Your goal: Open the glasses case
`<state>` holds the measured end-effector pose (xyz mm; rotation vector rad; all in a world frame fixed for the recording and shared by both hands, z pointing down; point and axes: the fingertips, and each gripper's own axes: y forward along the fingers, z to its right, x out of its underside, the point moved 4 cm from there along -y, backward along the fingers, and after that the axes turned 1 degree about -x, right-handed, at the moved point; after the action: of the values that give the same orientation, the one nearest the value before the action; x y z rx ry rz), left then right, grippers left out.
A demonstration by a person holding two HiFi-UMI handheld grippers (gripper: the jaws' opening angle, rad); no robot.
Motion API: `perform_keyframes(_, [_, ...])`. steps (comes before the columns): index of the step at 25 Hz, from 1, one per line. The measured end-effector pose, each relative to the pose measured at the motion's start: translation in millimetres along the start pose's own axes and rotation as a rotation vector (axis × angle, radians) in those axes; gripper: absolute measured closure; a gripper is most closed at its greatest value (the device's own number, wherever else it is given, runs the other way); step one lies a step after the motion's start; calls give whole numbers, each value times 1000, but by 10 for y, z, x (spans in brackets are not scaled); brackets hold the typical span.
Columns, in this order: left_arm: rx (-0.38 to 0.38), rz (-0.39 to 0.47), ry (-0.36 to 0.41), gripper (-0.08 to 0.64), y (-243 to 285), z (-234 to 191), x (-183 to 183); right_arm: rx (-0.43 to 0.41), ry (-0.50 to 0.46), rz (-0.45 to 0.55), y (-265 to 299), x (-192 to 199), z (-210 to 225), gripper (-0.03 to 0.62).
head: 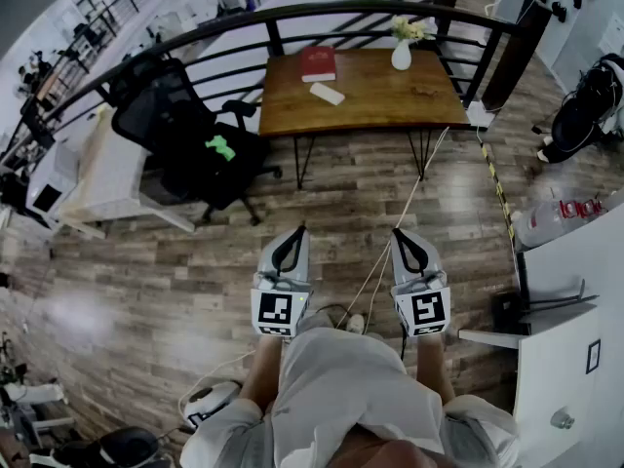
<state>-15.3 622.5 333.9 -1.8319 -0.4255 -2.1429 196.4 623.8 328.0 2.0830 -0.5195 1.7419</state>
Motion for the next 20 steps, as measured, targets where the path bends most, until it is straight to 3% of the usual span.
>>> perform_keyframes(4, [8, 18, 1, 540, 112, 66, -218, 1, 25, 6, 66, 32, 85, 591])
perform_keyframes(14, [10, 13, 0, 540, 426, 44, -134, 6, 29, 20, 290, 68, 275, 589])
perform_keyframes(20, [7, 13, 7, 540, 749, -209, -25, -3, 25, 10, 731, 143, 359, 589])
